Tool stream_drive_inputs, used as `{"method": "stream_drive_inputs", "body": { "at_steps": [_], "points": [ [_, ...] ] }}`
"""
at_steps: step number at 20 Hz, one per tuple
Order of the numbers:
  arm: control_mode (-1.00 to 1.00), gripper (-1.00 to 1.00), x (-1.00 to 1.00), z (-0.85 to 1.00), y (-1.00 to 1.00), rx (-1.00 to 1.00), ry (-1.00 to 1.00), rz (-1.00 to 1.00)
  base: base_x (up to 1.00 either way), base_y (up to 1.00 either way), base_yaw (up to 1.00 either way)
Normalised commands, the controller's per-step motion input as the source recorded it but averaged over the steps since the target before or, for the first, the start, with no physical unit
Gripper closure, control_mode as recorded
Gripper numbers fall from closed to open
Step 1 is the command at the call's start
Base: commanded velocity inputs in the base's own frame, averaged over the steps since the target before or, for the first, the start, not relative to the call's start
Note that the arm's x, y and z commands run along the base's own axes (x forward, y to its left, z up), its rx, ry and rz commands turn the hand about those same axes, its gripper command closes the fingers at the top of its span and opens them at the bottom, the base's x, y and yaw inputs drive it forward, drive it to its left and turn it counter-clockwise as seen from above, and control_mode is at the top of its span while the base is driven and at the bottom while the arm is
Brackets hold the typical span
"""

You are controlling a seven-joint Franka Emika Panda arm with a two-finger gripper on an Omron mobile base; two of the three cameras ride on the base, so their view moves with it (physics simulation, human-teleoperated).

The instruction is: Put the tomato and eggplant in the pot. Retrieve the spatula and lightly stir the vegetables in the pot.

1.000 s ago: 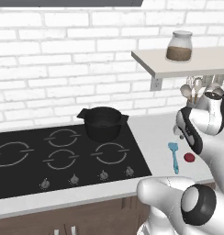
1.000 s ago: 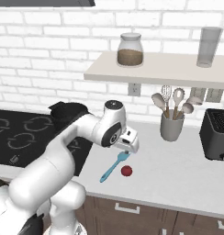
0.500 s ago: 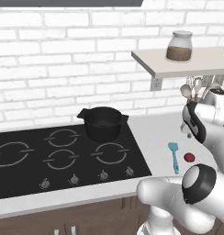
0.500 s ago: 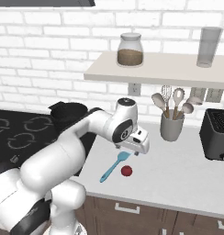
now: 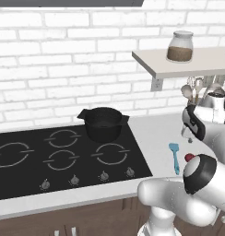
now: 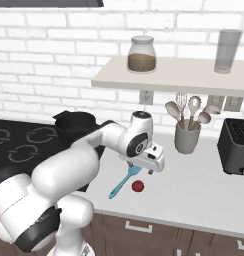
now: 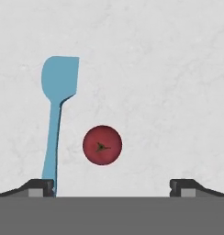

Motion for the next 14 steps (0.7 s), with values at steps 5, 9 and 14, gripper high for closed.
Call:
{"method": "stream_drive_inputs", "body": {
  "at_steps": [5, 9, 14],
  "points": [
    [-1.0, -1.0, 0.03, -0.25, 0.0, 0.0, 0.02, 0.0, 0.0, 0.0, 0.0],
    [-1.0, -1.0, 0.01, -0.3, 0.0, 0.0, 0.0, 0.0, 0.0, 0.0, 0.0],
    [-1.0, -1.0, 0.0, -0.27, 0.0, 0.0, 0.0, 0.0, 0.0, 0.0, 0.0]
  ]
}}
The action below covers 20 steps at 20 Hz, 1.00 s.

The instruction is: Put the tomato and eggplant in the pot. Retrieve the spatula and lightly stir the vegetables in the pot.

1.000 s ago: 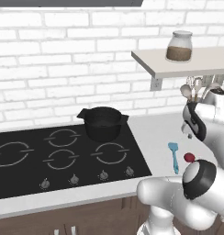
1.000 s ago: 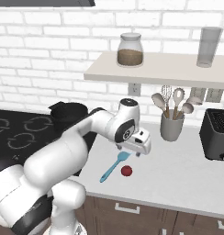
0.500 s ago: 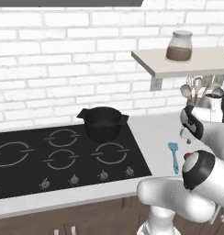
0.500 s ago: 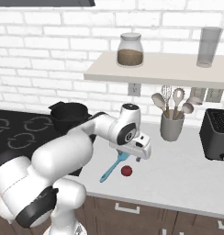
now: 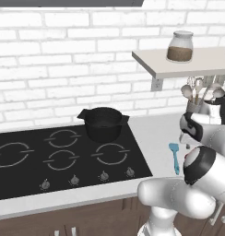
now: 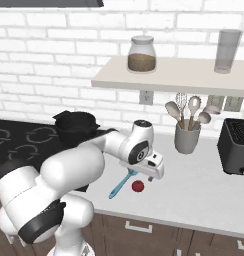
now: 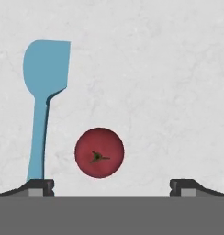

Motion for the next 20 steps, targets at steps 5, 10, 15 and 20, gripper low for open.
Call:
{"method": "stream_drive_inputs", "body": {
  "at_steps": [5, 10, 15, 20],
  "points": [
    [-1.0, -1.0, 0.0, -0.15, 0.0, 0.0, 0.0, 0.0, 0.0, 0.0, 0.0],
    [-1.0, -1.0, 0.0, -0.19, 0.0, 0.0, 0.0, 0.0, 0.0, 0.0, 0.0],
    [-1.0, -1.0, 0.0, -0.23, 0.0, 0.0, 0.0, 0.0, 0.0, 0.0, 0.0],
    [-1.0, -1.0, 0.0, -0.25, 0.0, 0.0, 0.0, 0.0, 0.0, 0.0, 0.0]
  ]
}}
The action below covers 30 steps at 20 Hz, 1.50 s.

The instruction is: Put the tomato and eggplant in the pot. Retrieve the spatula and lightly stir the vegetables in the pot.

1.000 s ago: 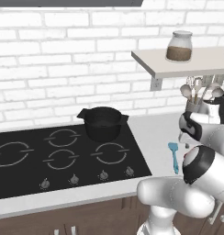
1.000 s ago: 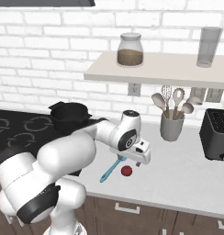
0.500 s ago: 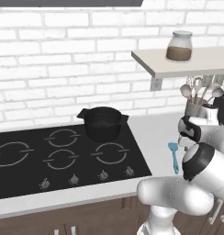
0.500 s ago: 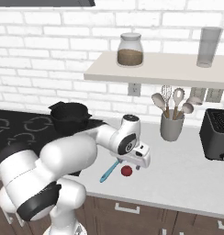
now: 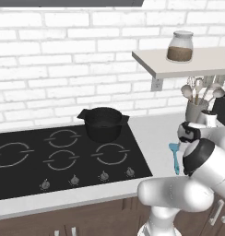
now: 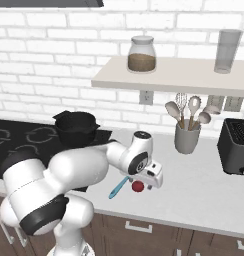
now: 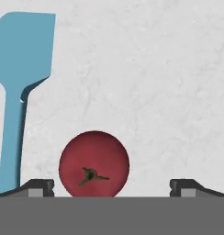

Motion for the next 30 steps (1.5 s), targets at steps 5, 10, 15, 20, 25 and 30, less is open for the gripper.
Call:
{"method": "stream_drive_inputs", "body": {
  "at_steps": [5, 10, 15, 20, 25, 30],
  "points": [
    [-1.0, -1.0, 0.0, -0.18, 0.0, 0.0, 0.0, 0.0, 0.0, 0.0, 0.0],
    [-1.0, -1.0, 0.01, -0.13, 0.01, 0.0, 0.0, 0.0, 0.0, 0.0, 0.0],
    [-1.0, -1.0, 0.0, -0.11, 0.09, 0.0, 0.0, 0.0, 0.0, 0.0, 0.0],
    [-1.0, -1.0, 0.02, -0.12, 0.2, 0.0, 0.0, 0.0, 0.0, 0.0, 0.0],
    [-1.0, 1.0, 0.01, -0.13, 0.05, 0.0, 0.0, 0.0, 0.0, 0.0, 0.0],
    [-1.0, 1.0, 0.0, -0.14, 0.0, 0.0, -0.01, 0.0, 0.0, 0.0, 0.0]
  ]
}}
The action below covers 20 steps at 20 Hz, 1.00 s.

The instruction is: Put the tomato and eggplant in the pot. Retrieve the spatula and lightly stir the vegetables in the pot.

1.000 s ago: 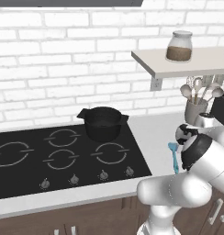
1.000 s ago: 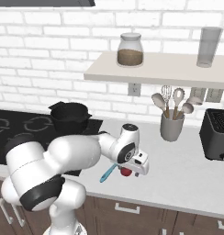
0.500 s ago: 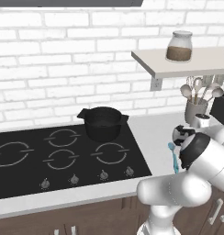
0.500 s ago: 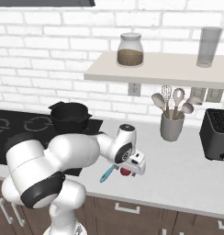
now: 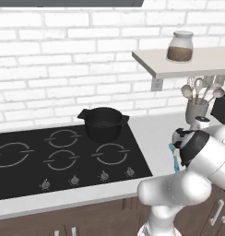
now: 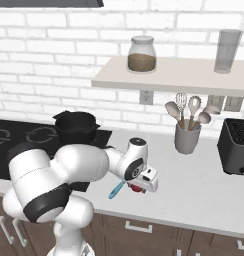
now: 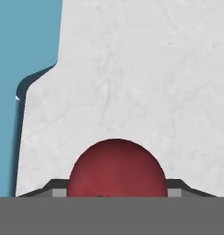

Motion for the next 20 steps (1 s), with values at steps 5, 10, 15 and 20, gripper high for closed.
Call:
{"method": "stream_drive_inputs", "body": {
  "at_steps": [5, 10, 15, 20],
  "points": [
    [-1.0, 1.0, -0.19, 0.0, 0.0, 0.0, -0.03, 0.0, 0.0, 0.0, 0.0],
    [-1.0, 1.0, -0.83, 0.76, 0.23, 0.0, -0.1, 0.0, 0.0, 0.0, 0.0],
    [-1.0, 1.0, -0.42, 0.92, 0.88, 0.03, -0.11, 0.04, 0.0, 0.0, 0.0],
    [-1.0, 1.0, -0.05, 1.0, 0.87, 0.0, -0.04, 0.08, 0.0, 0.0, 0.0]
  ]
}}
